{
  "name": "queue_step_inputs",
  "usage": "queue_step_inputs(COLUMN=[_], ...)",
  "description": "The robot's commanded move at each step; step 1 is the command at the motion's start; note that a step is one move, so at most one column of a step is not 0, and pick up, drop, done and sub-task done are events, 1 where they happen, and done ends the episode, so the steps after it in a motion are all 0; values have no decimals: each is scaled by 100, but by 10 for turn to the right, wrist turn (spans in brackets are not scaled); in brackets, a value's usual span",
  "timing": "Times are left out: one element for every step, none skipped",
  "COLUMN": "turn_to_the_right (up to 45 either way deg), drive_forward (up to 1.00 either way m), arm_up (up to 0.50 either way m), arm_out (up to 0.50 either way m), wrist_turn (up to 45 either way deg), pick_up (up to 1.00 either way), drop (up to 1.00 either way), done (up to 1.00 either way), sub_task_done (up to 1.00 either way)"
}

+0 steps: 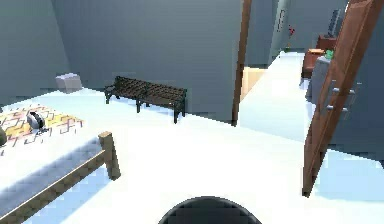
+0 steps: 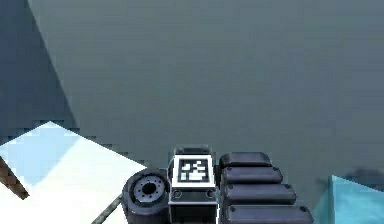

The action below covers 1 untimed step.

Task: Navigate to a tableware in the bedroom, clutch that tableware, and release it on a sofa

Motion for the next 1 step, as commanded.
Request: queue_step_inputs(turn_to_the_right=[-90], drive_forward=[0], arm_up=[0], arm_out=[0], wrist_turn=[0], pick_up=[0], drop=[0], done=[0], sub_task_done=[0])
